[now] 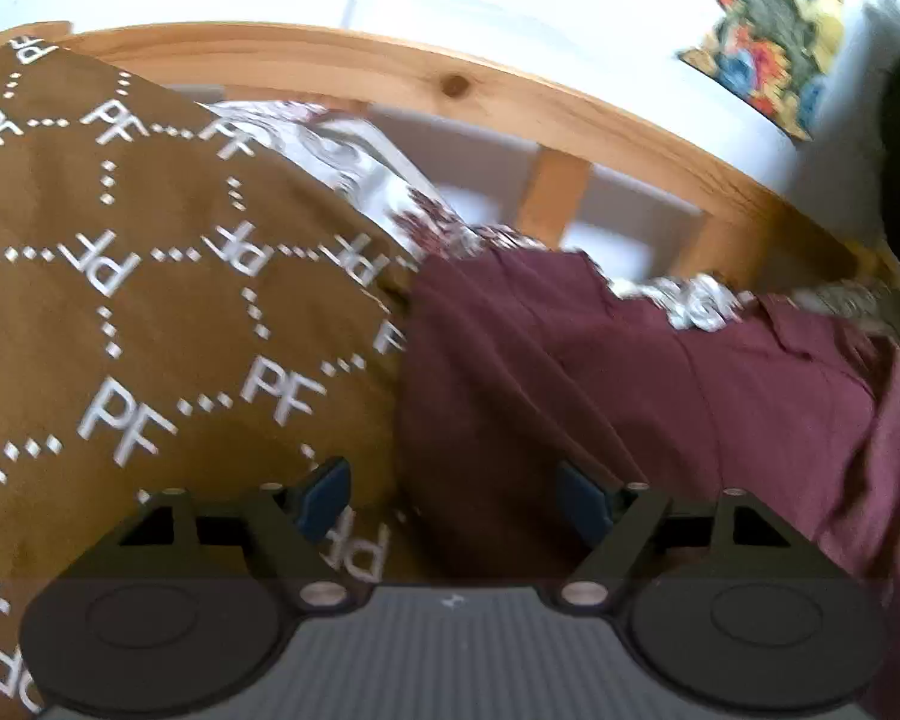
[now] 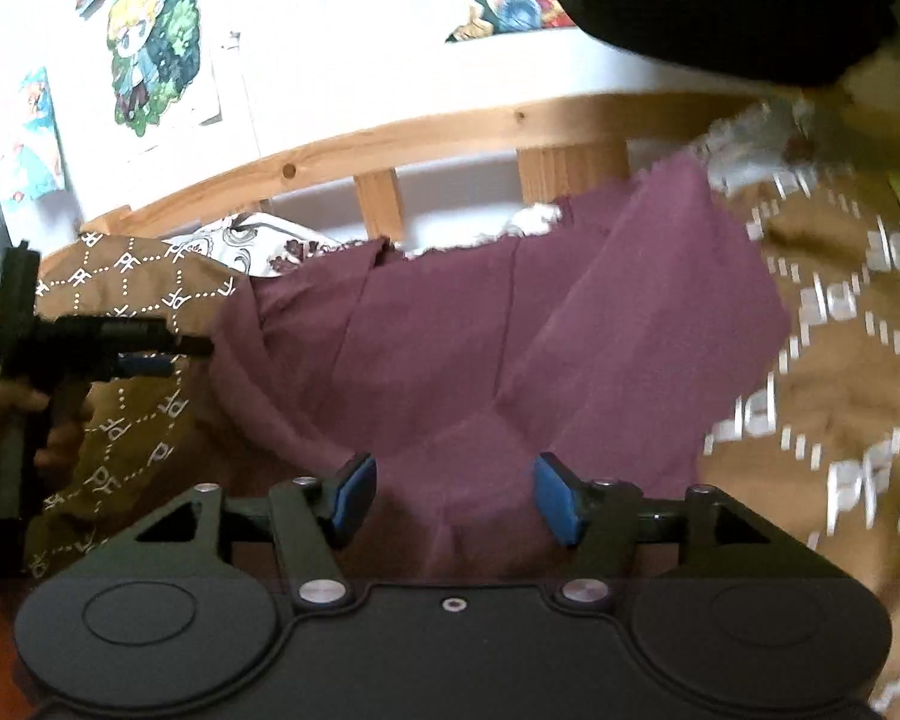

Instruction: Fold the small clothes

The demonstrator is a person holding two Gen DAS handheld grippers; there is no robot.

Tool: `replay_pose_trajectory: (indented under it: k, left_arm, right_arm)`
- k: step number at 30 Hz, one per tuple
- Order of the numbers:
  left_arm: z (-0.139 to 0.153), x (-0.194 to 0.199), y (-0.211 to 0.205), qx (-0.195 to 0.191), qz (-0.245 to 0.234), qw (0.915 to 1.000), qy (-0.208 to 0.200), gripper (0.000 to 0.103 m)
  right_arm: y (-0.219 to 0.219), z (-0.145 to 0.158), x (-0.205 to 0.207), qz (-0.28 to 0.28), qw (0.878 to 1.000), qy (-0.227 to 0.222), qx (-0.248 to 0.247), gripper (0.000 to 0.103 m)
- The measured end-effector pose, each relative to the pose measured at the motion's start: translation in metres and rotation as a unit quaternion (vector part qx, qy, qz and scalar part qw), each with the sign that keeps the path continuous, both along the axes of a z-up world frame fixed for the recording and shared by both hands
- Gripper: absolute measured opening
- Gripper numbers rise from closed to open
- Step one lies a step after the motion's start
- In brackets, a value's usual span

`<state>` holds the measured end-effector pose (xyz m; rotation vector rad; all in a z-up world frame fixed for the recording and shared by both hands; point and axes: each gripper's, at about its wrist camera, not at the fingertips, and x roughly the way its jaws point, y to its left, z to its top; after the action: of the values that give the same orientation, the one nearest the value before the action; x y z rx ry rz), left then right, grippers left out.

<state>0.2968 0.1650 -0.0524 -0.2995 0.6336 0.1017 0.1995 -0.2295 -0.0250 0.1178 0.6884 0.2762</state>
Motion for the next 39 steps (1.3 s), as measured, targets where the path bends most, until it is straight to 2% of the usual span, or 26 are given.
replay_pose_trajectory:
  k: [3, 7, 8, 12, 14, 17, 22, 27, 31, 33, 35, 37, 39]
  left_arm:
    - [-0.005, -0.004, -0.009, -0.003, -0.022, 0.9997, 0.011, 0.082]
    - [-0.015, -0.004, -0.02, 0.004, -0.045, 0.9982, 0.039, 0.084]
    - [-0.018, -0.002, -0.021, 0.005, -0.046, 0.9978, 0.047, 0.084]
    - [-0.022, -0.005, -0.022, 0.009, -0.055, 0.9972, 0.049, 0.086]
    - [-0.024, -0.006, -0.022, 0.013, -0.058, 0.9969, 0.051, 0.086]
    - [-0.025, -0.007, -0.022, 0.018, -0.062, 0.9967, 0.049, 0.086]
    - [-0.026, -0.005, -0.023, 0.018, -0.063, 0.9967, 0.048, 0.086]
    - [-0.027, -0.006, -0.021, 0.015, -0.063, 0.9967, 0.049, 0.086]
    - [-0.026, -0.006, -0.022, 0.017, -0.062, 0.9967, 0.05, 0.086]
    - [-0.026, -0.006, -0.022, 0.017, -0.062, 0.9967, 0.051, 0.086]
    - [-0.026, -0.006, -0.022, 0.017, -0.061, 0.9967, 0.051, 0.087]
    - [-0.026, -0.006, -0.022, 0.017, -0.061, 0.9967, 0.051, 0.086]
    - [-0.026, -0.005, -0.023, 0.02, -0.061, 0.9966, 0.052, 0.087]
  right_arm:
    - [0.015, 0.008, 0.031, 0.029, 0.999, 0.003, -0.035, 0.059]
    - [0.048, -0.005, 0.076, 0.094, 0.994, 0.021, -0.05, 0.041]
    - [0.061, -0.009, 0.085, 0.112, 0.992, 0.021, -0.061, 0.04]
    - [0.105, -0.021, 0.099, 0.198, 0.976, 0.015, -0.094, 0.035]
    - [0.12, -0.027, 0.1, 0.223, 0.968, 0.011, -0.118, 0.03]
    - [0.134, -0.033, 0.098, 0.25, 0.957, 0.008, -0.147, 0.029]
    - [0.143, -0.037, 0.092, 0.273, 0.946, -0.002, -0.172, 0.029]
    - [0.152, -0.034, 0.077, 0.294, 0.93, -0.042, -0.217, 0.029]
    - [0.155, -0.04, 0.074, 0.314, 0.92, -0.038, -0.23, 0.028]
    - [0.158, -0.044, 0.076, 0.316, 0.921, -0.029, -0.228, 0.023]
    - [0.16, -0.048, 0.078, 0.315, 0.922, -0.025, -0.226, 0.005]
    - [0.159, -0.049, 0.078, 0.304, 0.925, -0.031, -0.225, 0.002]
    - [0.153, -0.044, 0.078, 0.275, 0.935, -0.041, -0.219, 0.001]
